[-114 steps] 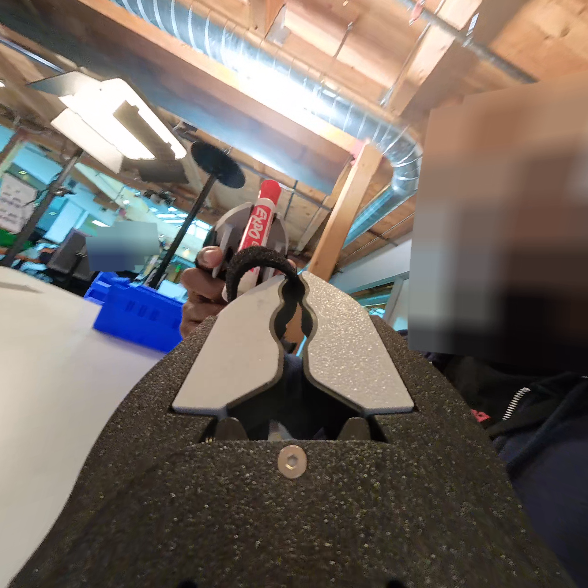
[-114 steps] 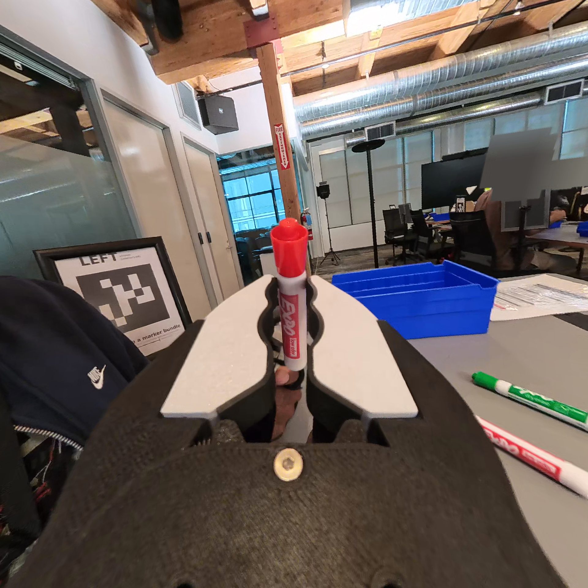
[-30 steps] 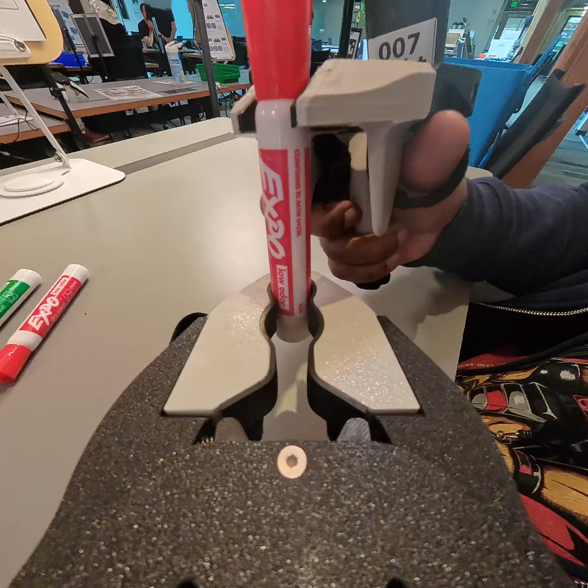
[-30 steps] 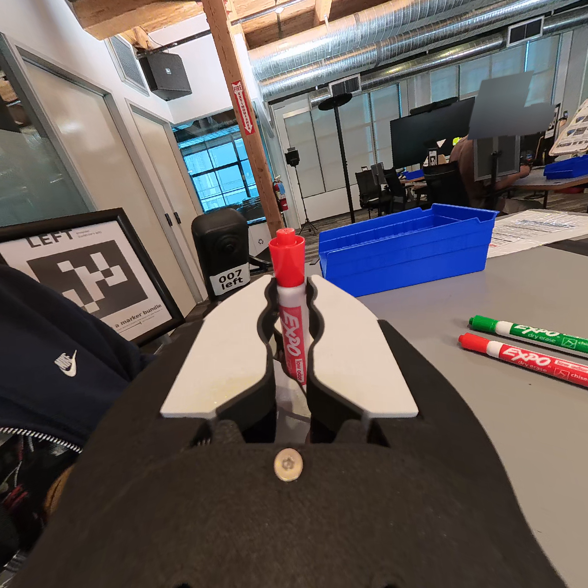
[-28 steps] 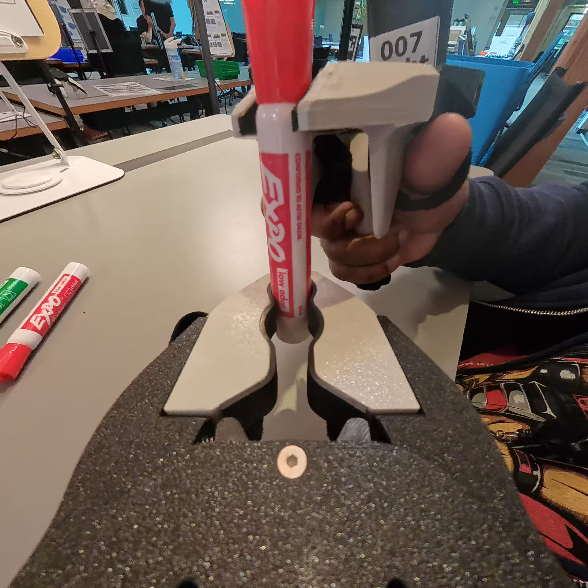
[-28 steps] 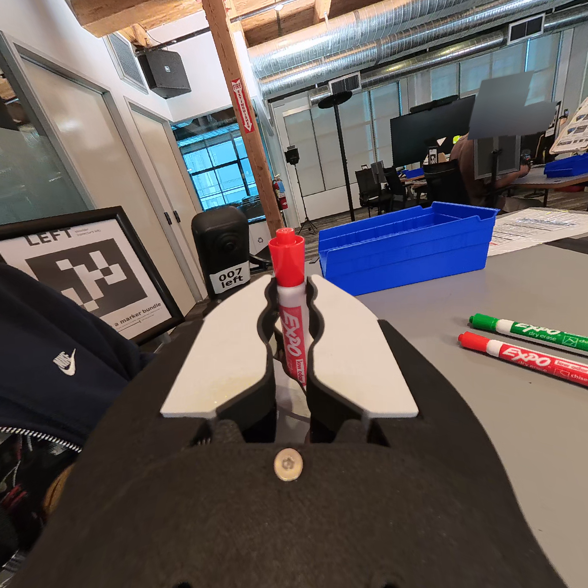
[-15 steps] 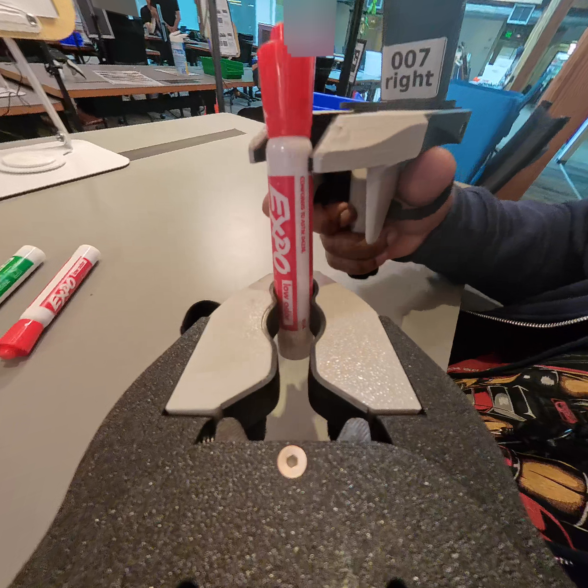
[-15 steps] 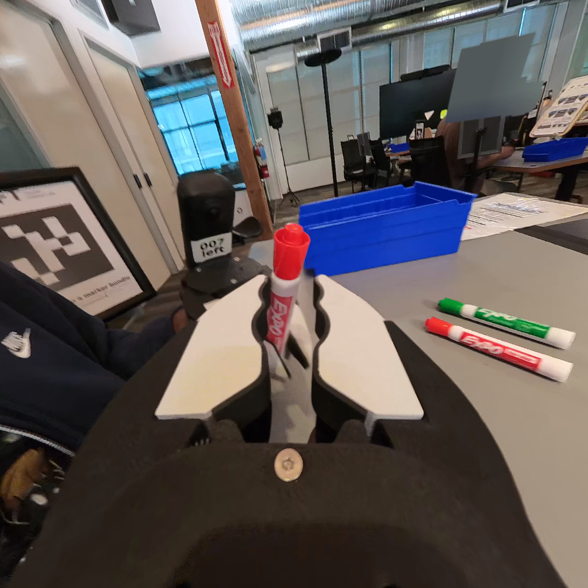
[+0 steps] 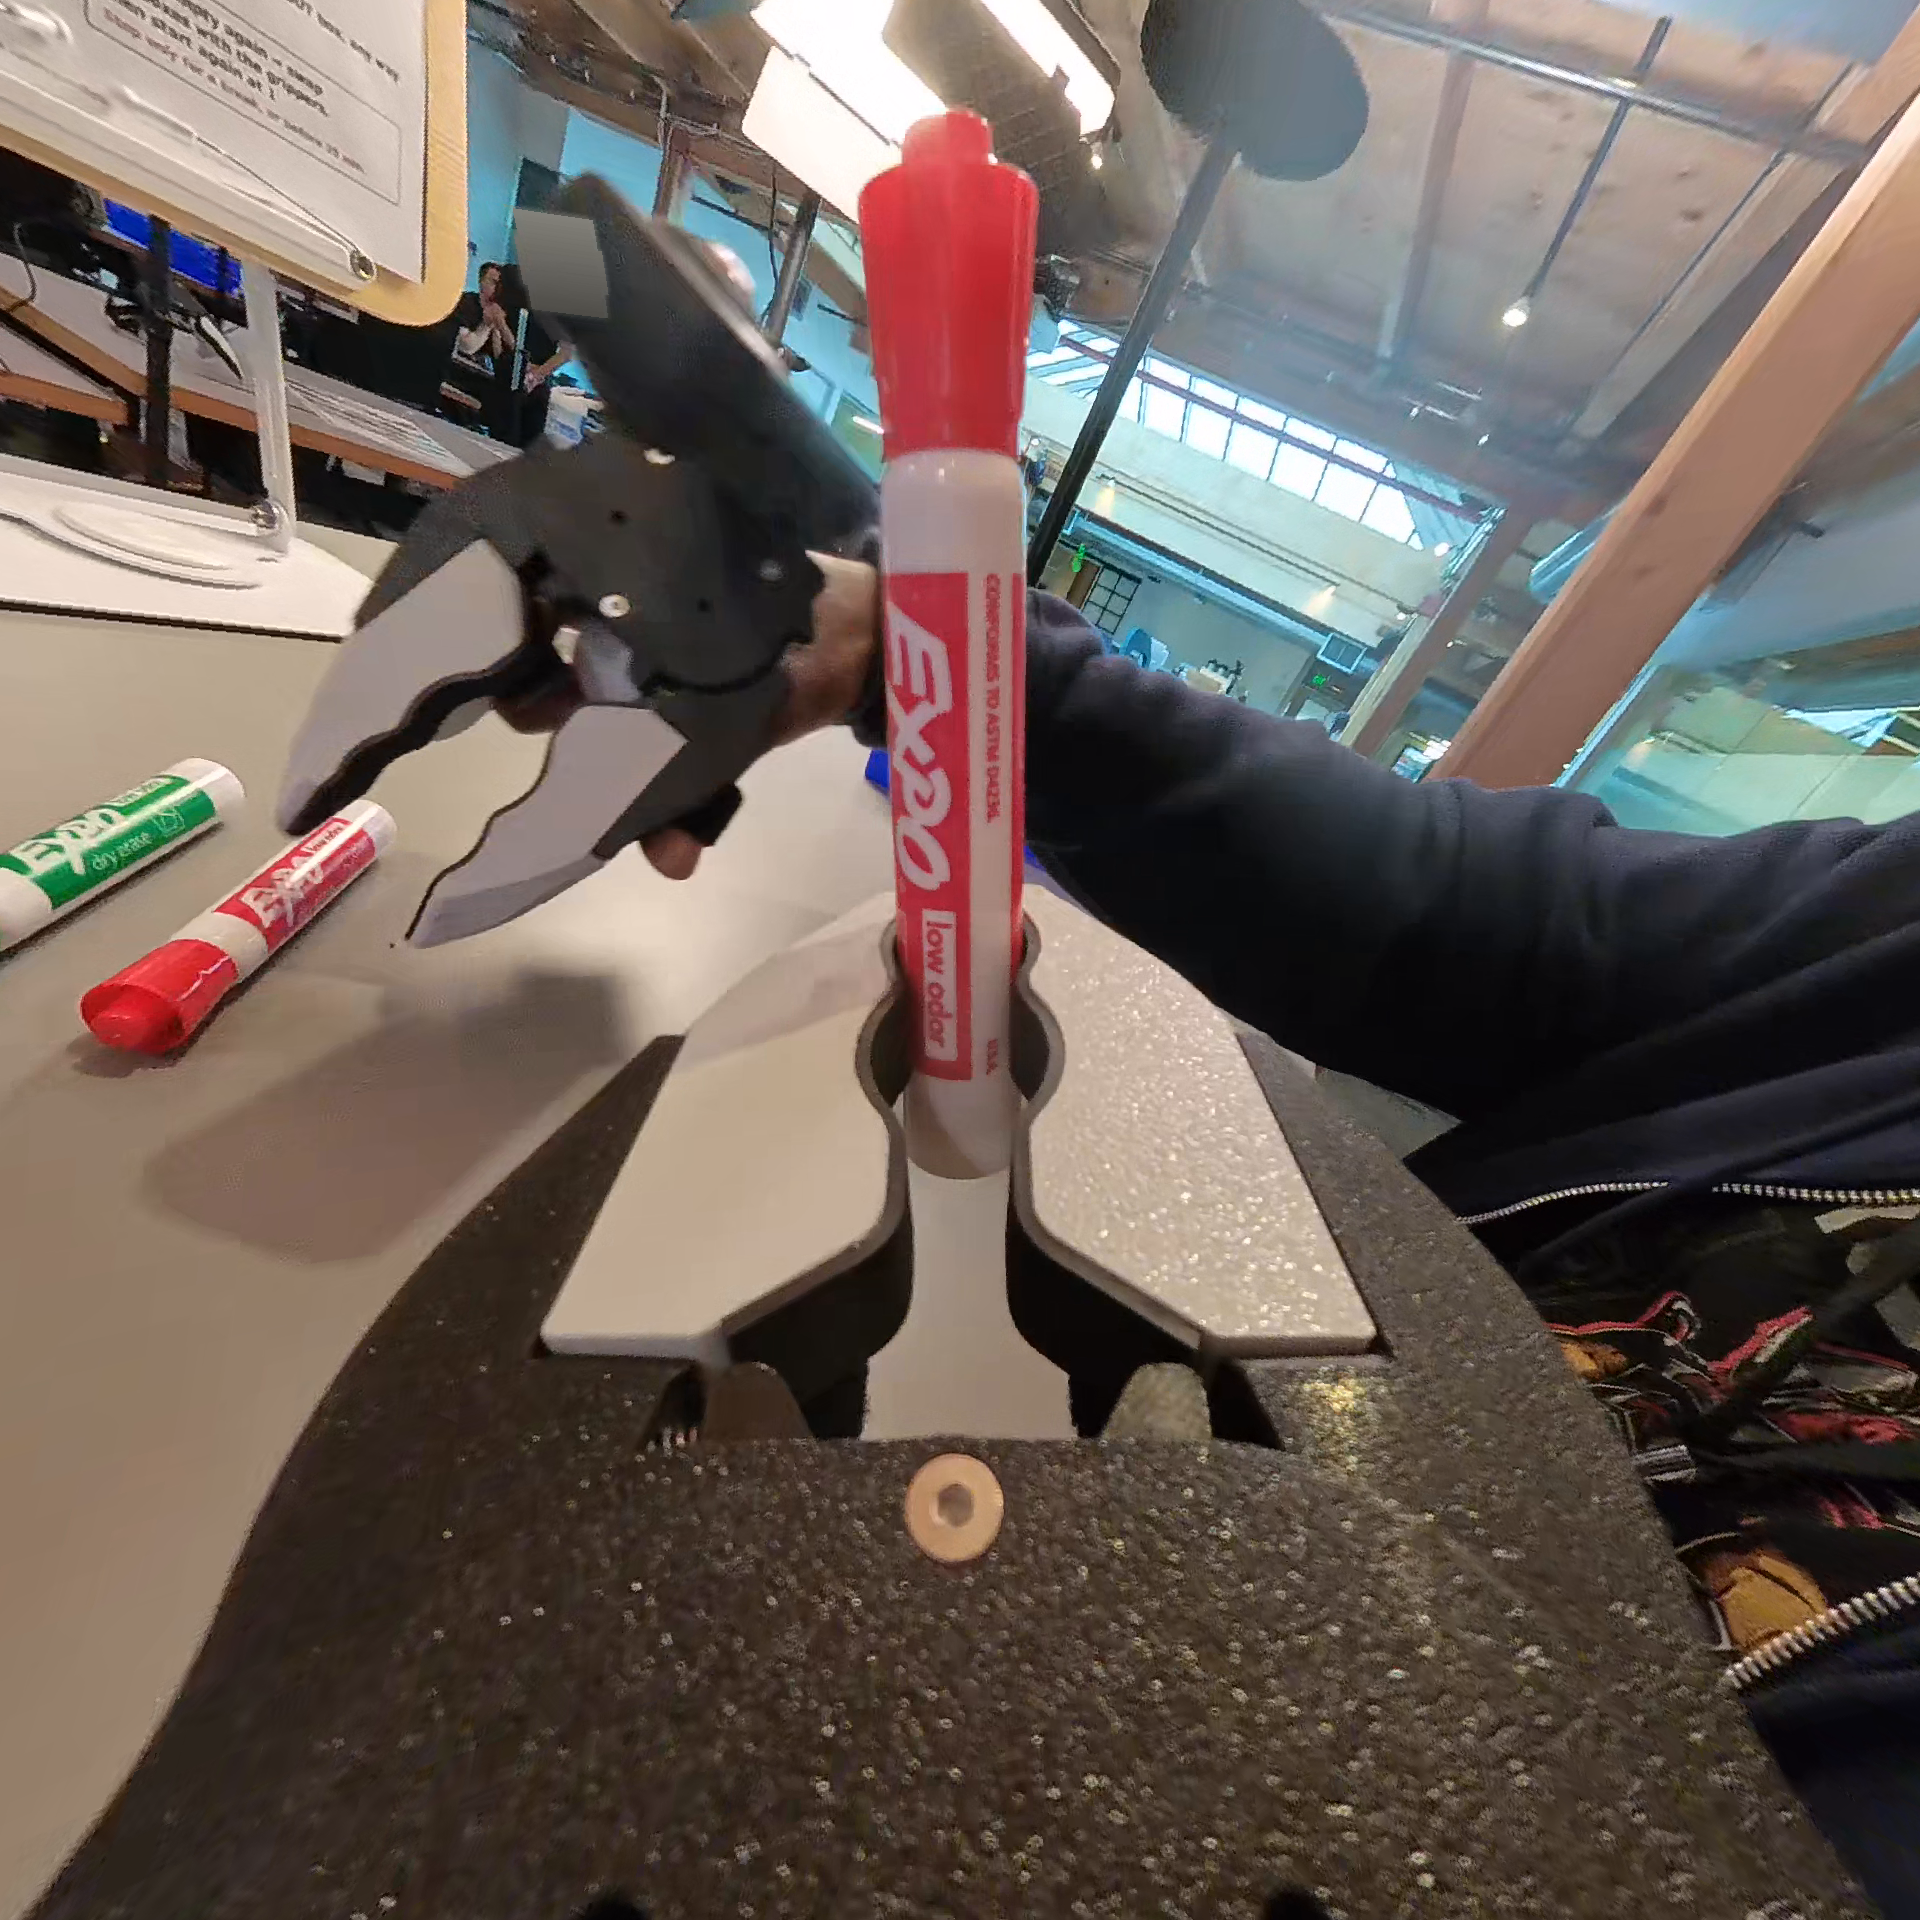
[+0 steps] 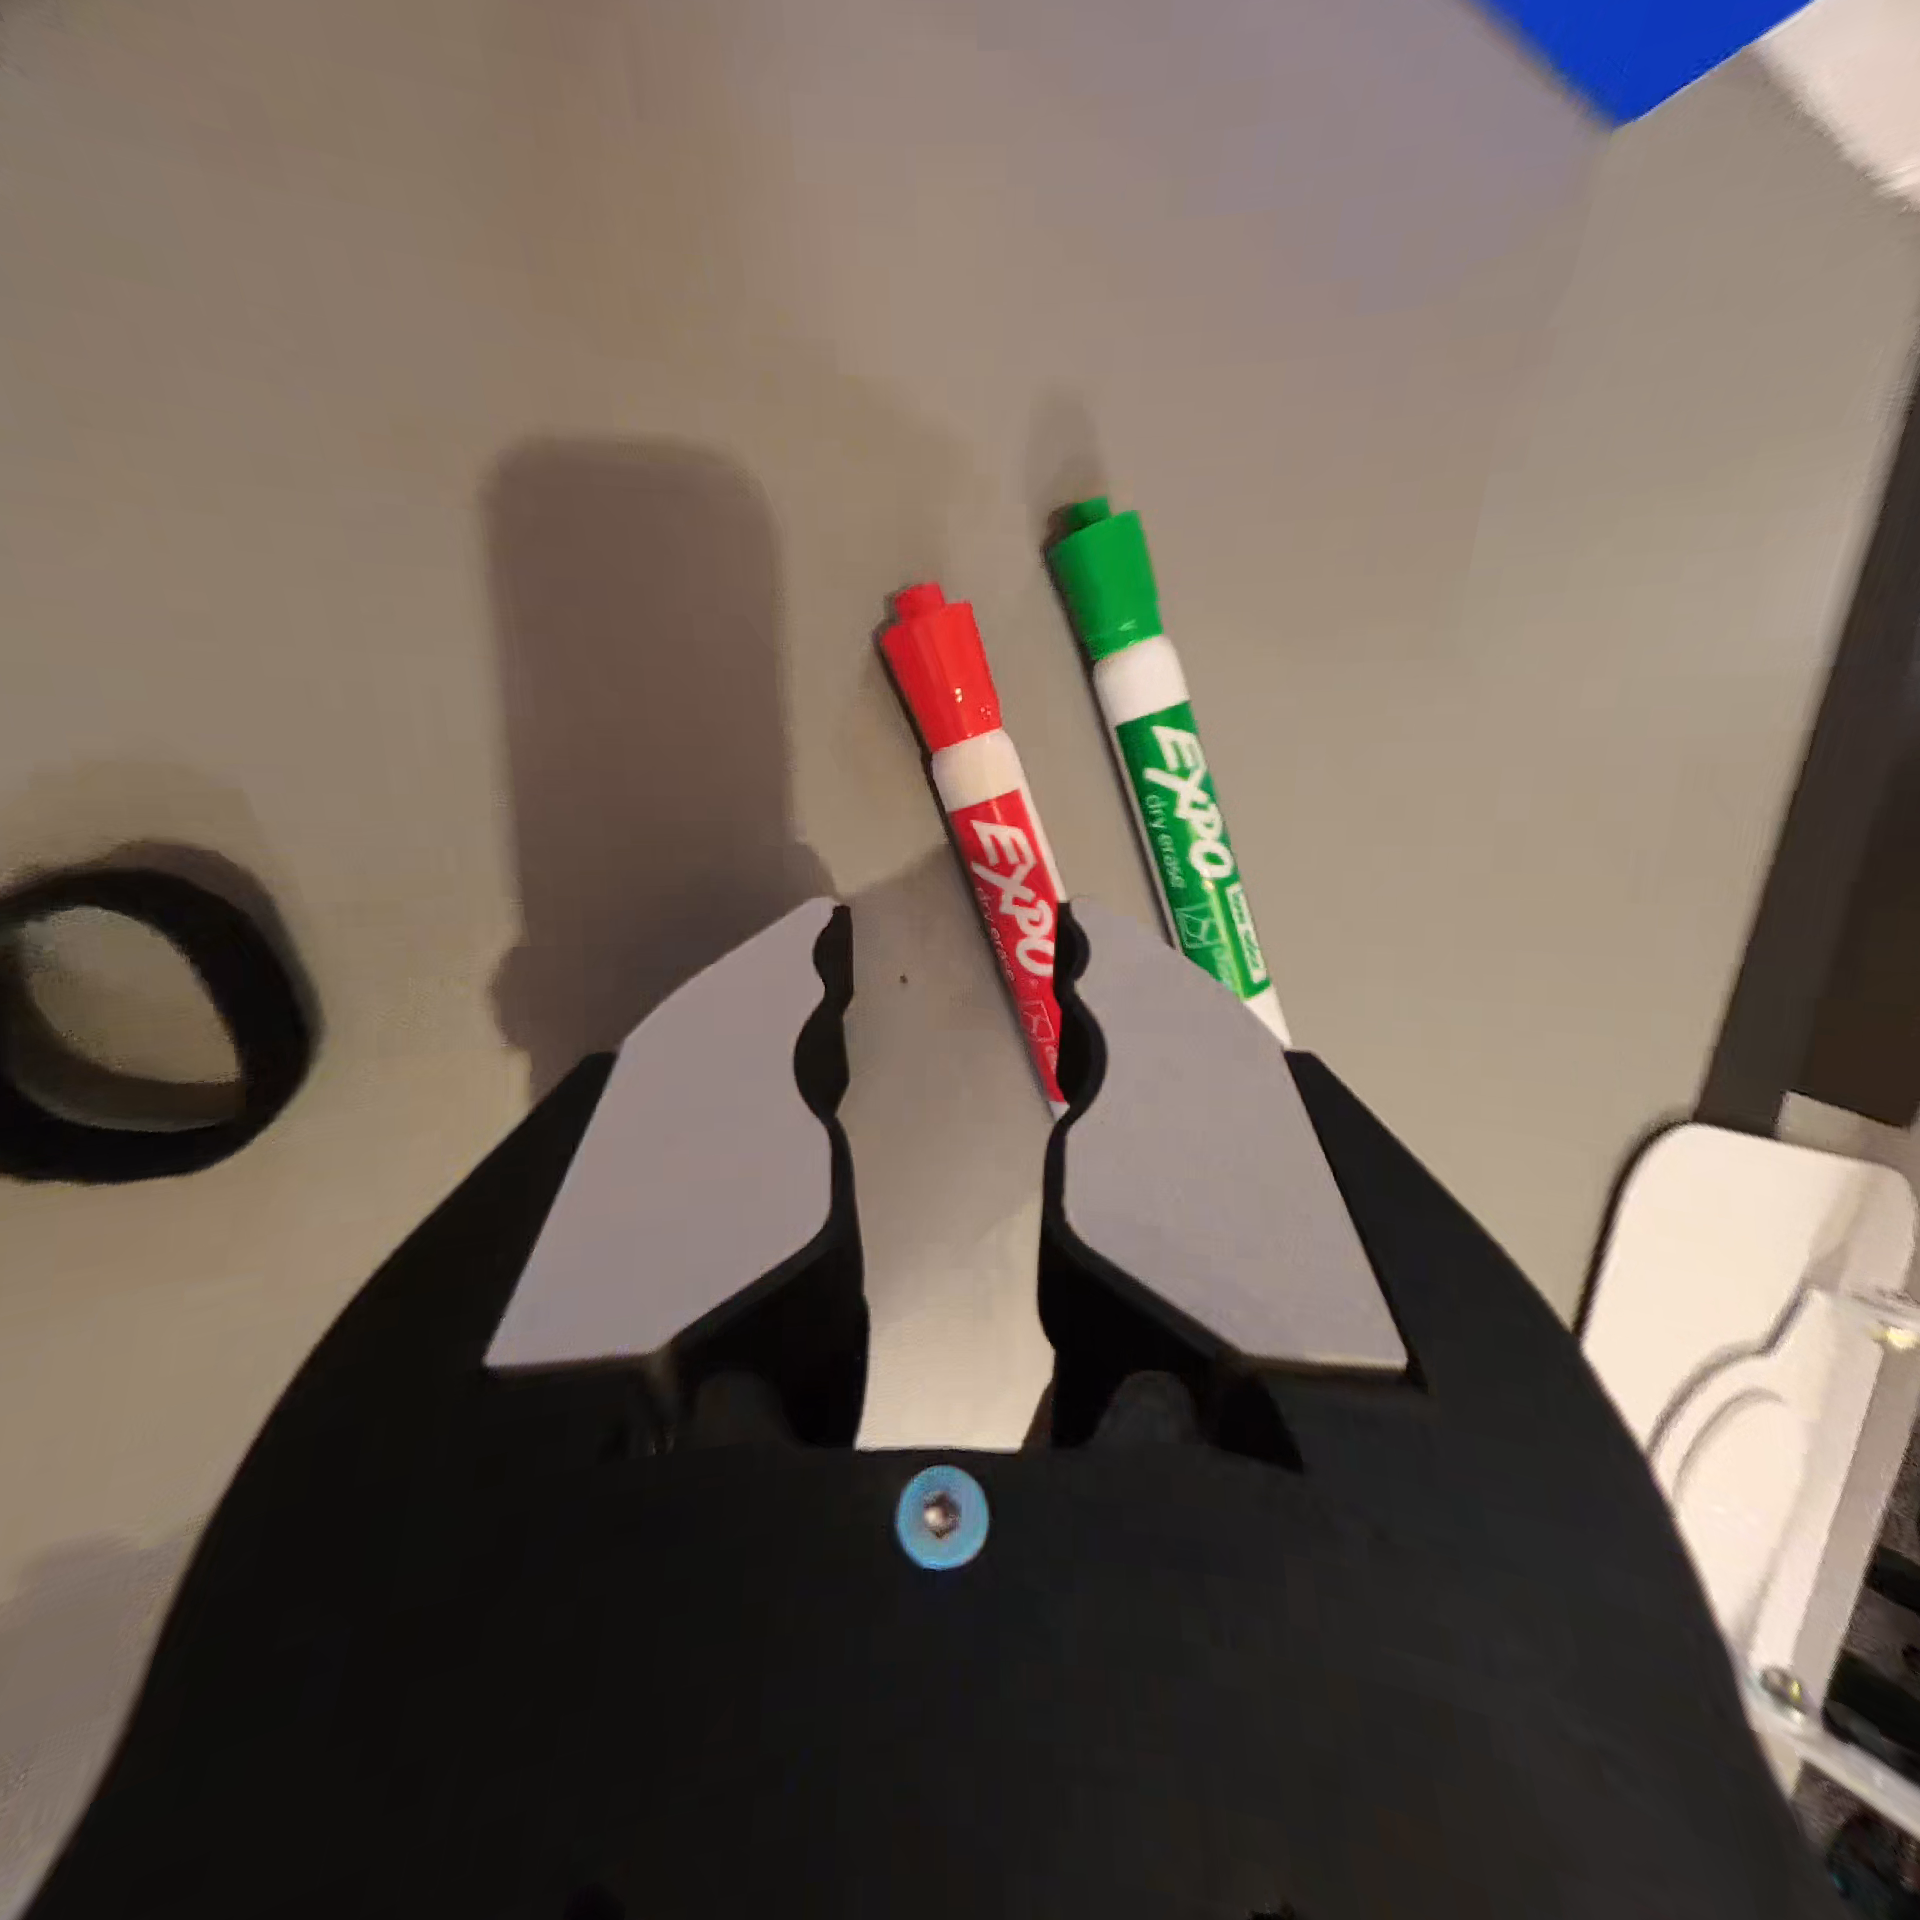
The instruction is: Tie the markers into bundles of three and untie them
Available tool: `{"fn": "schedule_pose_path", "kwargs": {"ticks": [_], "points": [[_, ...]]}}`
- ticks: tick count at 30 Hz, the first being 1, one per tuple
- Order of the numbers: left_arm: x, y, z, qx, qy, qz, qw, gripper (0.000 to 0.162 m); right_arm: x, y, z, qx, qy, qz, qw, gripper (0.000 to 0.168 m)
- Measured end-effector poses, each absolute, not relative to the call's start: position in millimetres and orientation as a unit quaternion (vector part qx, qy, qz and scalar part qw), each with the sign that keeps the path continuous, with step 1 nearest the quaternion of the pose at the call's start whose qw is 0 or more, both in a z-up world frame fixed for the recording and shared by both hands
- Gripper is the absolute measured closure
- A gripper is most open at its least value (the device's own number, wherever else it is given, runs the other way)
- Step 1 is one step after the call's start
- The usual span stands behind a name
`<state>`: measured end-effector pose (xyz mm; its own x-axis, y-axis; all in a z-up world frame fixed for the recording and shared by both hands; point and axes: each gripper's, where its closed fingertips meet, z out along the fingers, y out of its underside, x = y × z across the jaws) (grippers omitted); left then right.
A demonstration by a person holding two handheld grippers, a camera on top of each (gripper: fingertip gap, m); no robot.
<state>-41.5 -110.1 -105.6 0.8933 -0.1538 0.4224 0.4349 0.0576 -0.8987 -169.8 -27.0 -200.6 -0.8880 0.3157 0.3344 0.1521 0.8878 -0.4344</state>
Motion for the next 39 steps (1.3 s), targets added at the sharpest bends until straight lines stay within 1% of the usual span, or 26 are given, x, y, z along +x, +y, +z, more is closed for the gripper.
{"fn": "schedule_pose_path", "kwargs": {"ticks": [5,8,12,13,15,19,21,24,27,31,39], "points": [[-41,-112,-104,-0.647,-0.103,-0.216,0.724,0.147,-187,-30,-216,-0.121,-0.967,0.157,0.157,0.132],[-41,-114,-103,-0.644,-0.102,-0.22,0.726,0.148,-184,-33,-222,-0.137,-0.971,0.15,0.126,0.148],[-38,-115,-101,-0.638,-0.097,-0.217,0.733,0.148,-174,-25,-221,-0.192,-0.959,0.157,0.138,0.15],[-37,-116,-100,-0.634,-0.097,-0.215,0.736,0.148,-168,-24,-216,-0.21,-0.95,0.182,0.143,0.151],[-36,-116,-98,-0.63,-0.097,-0.203,0.744,0.148,-149,-30,-194,-0.255,-0.915,0.279,0.145,0.151],[-28,-102,-93,-0.603,-0.118,-0.218,0.758,0.148,-84,-52,-100,-0.316,-0.75,0.573,0.097,0.151],[-17,-90,-89,-0.589,-0.117,-0.234,0.765,0.148,-52,-55,-63,-0.334,-0.666,0.664,0.062,0.151],[1,-75,-84,-0.569,-0.107,-0.257,0.773,0.148,-18,-63,-41,-0.342,-0.627,0.698,0.048,0.151],[22,-70,-77,-0.549,-0.081,-0.292,0.779,0.147,0,-68,-29,-0.346,-0.6,0.719,0.054,0.151],[39,-69,-72,-0.536,-0.057,-0.313,0.782,0.148,9,-76,-29,-0.354,-0.57,0.74,0.04,0.151],[40,-68,-74,-0.532,-0.071,-0.322,0.78,0.147,7,-88,-44,-0.365,-0.535,0.758,0.081,0.151]]}}
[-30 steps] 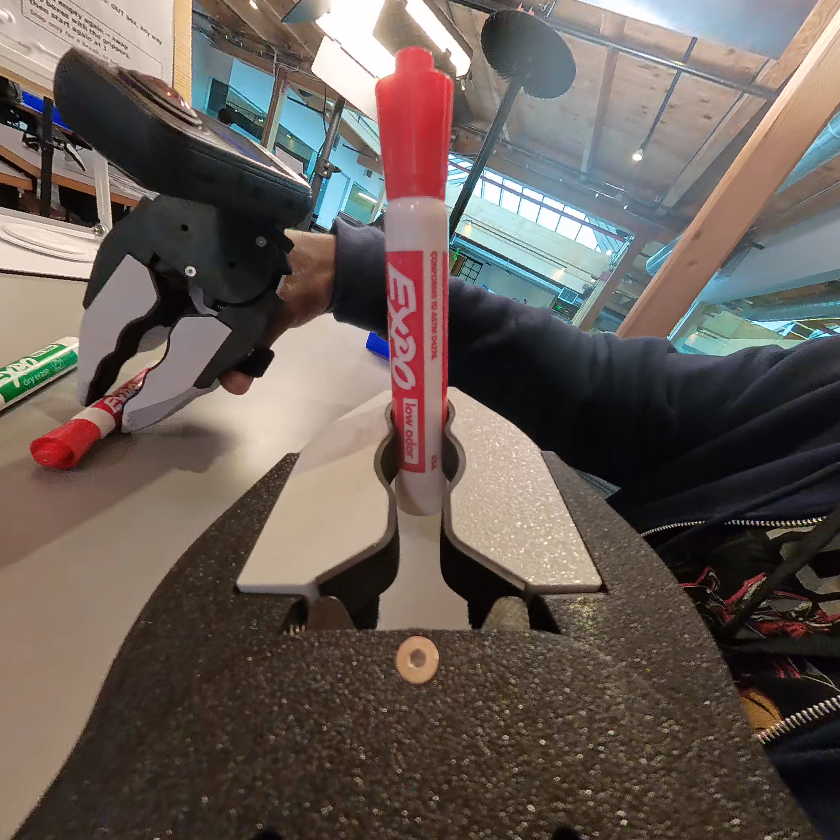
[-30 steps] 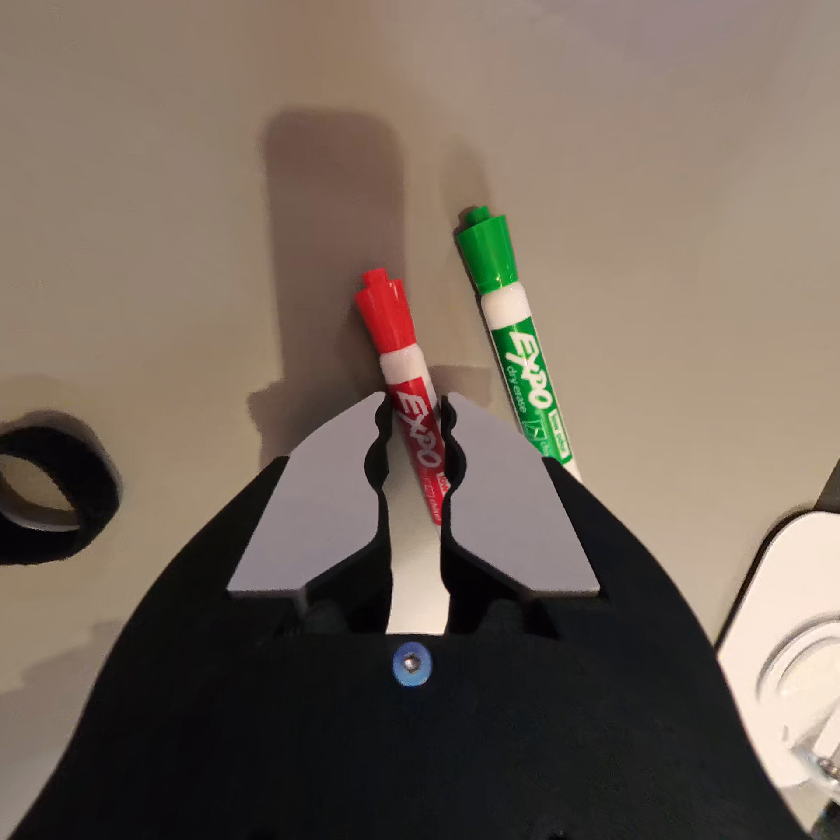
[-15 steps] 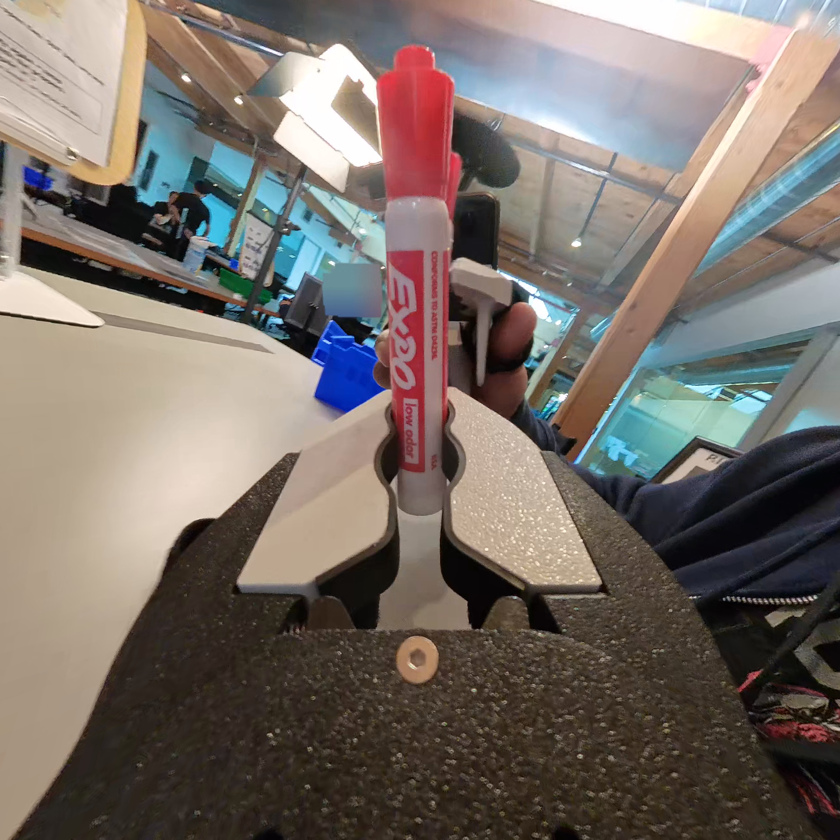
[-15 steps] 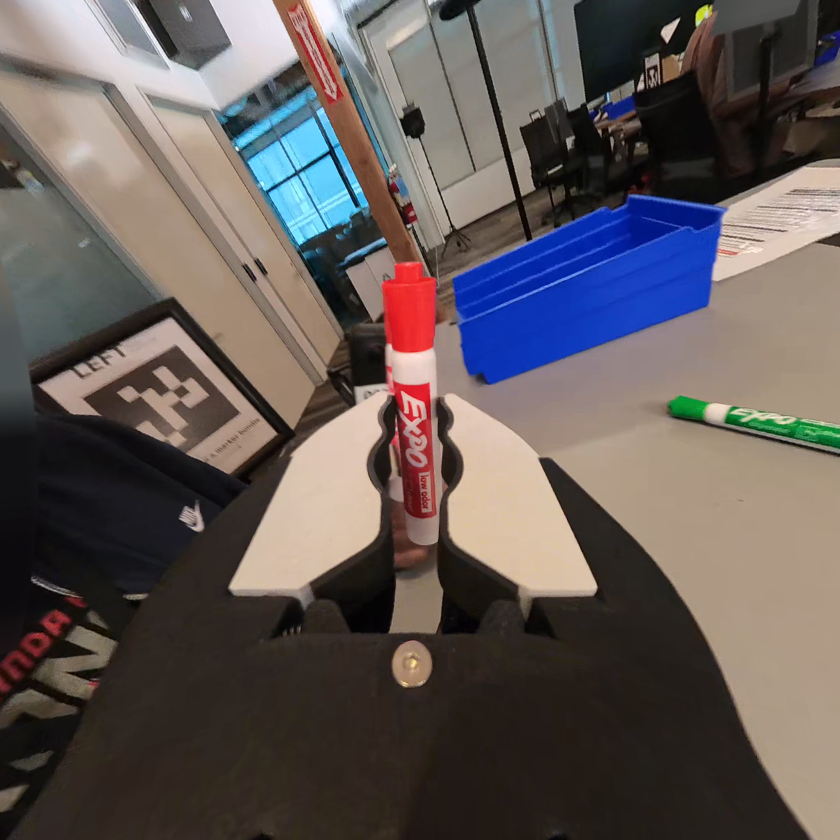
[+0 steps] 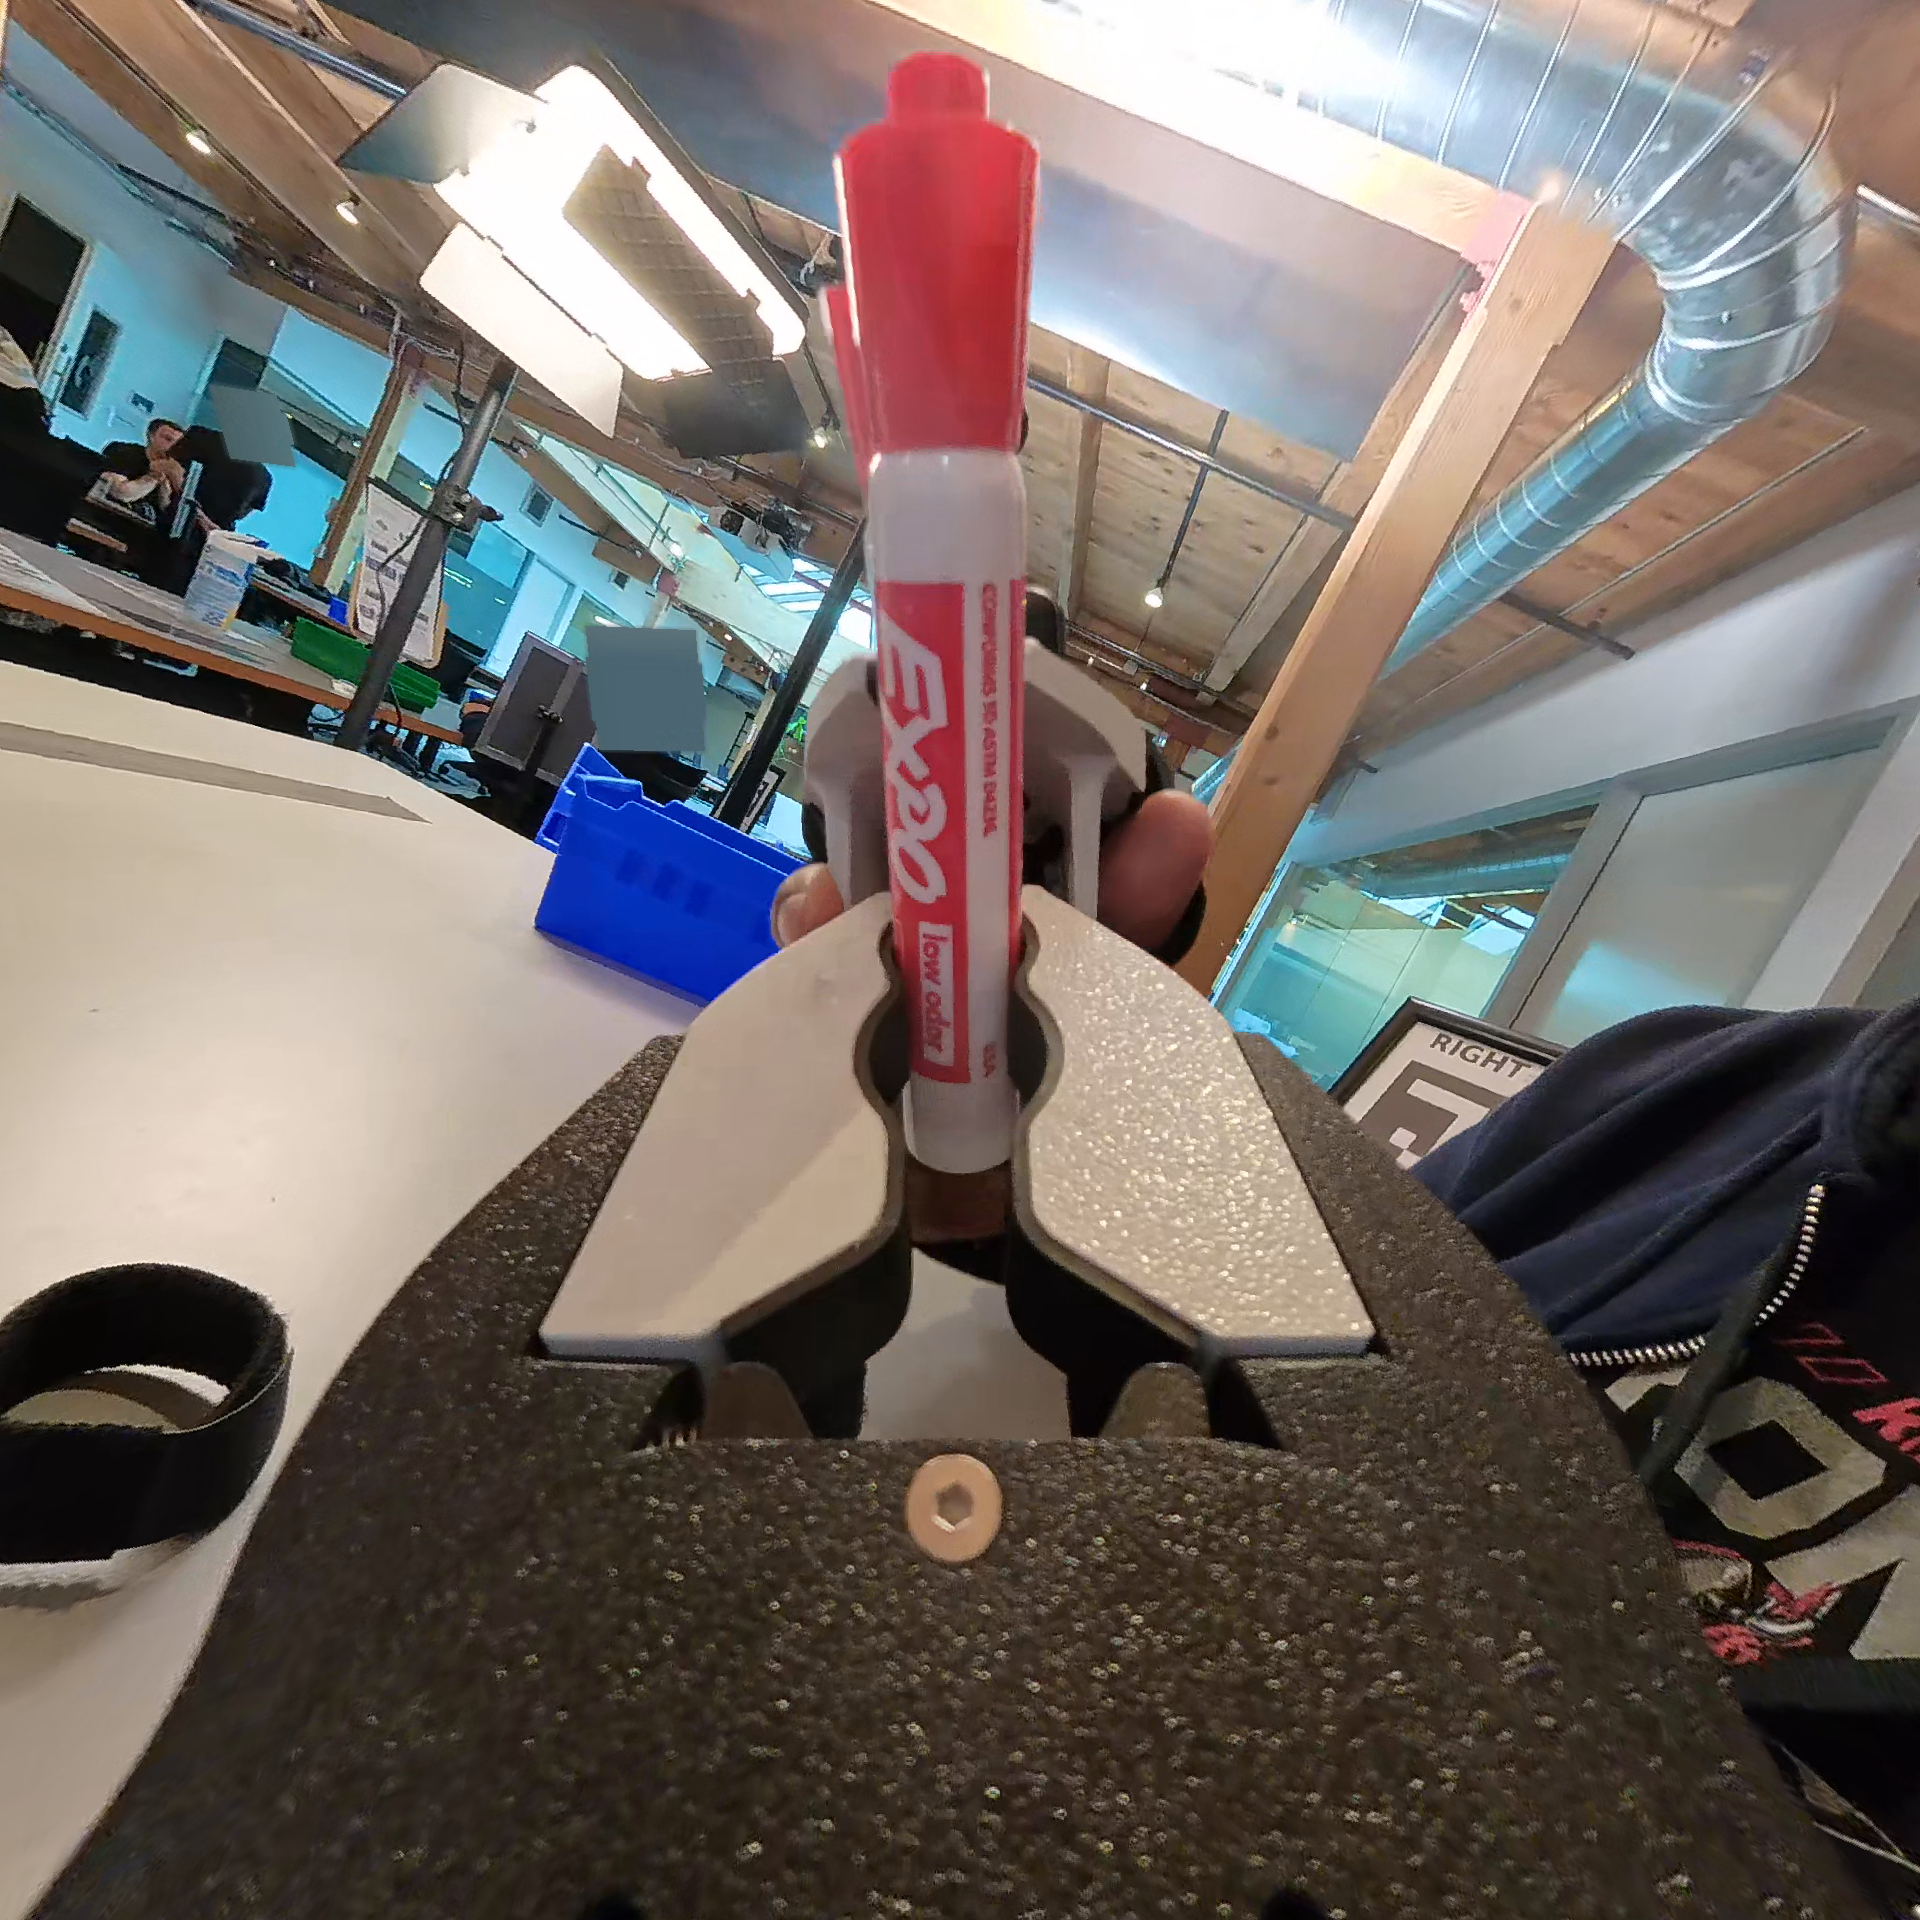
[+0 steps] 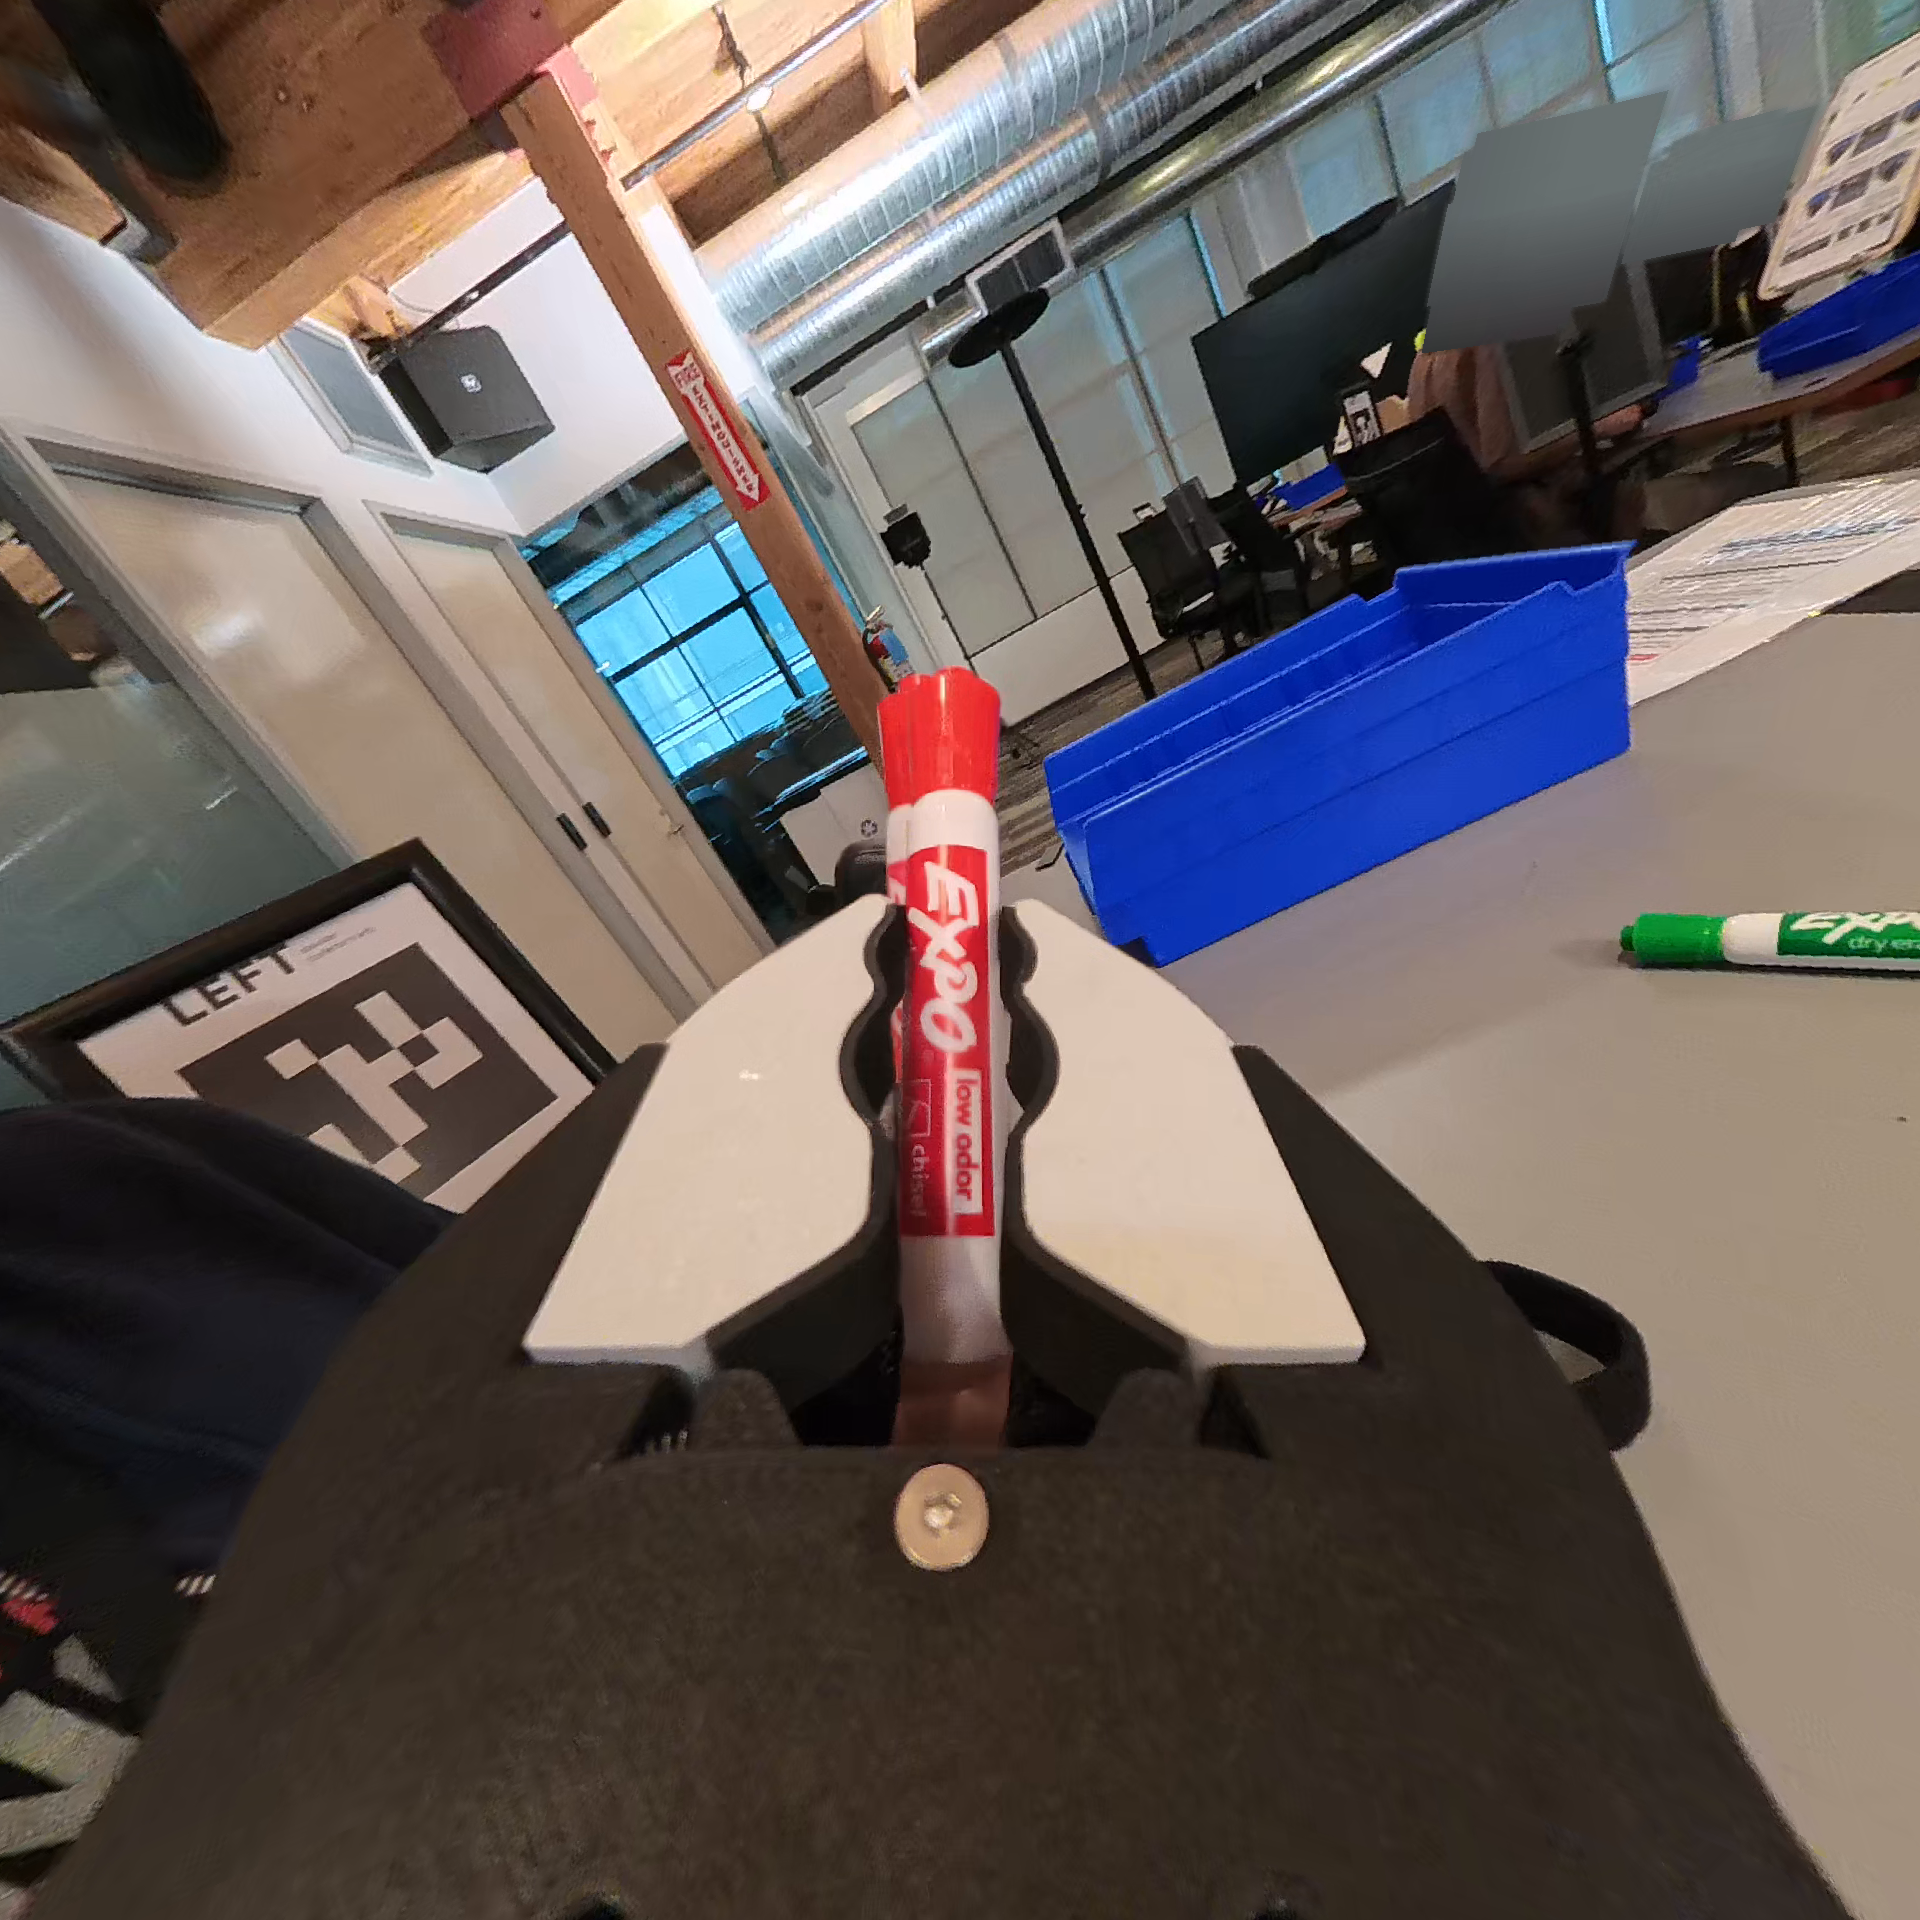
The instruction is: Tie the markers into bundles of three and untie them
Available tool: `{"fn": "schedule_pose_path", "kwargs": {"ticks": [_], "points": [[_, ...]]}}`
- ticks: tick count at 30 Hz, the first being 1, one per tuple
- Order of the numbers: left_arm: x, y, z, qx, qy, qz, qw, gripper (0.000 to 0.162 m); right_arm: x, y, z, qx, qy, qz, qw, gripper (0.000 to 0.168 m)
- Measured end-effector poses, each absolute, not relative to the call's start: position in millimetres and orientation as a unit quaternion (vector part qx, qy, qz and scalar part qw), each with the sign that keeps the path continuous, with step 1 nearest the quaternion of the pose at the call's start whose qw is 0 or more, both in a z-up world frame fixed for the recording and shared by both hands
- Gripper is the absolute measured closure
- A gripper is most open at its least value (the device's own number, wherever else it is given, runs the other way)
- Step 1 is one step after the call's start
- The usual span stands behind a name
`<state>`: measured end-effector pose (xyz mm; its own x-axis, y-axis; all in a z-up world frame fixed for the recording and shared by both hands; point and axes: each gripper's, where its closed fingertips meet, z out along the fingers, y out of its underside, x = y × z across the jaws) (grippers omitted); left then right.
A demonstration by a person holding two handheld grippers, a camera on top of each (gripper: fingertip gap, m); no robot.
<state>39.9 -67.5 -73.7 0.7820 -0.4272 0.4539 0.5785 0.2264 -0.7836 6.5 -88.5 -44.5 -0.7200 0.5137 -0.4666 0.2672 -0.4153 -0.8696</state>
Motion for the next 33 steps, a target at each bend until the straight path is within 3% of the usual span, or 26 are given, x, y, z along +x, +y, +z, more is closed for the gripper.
{"fn": "schedule_pose_path", "kwargs": {"ticks": [13,33], "points": [[30,-68,-76,-0.523,-0.1,-0.331,0.779,0.147,-5,-92,-58,-0.394,-0.469,0.786,0.087,0.151],[21,-71,-69,-0.441,-0.143,-0.406,0.787,0.147,-13,-95,-58,-0.423,-0.56,0.711,0.038,0.152]]}}
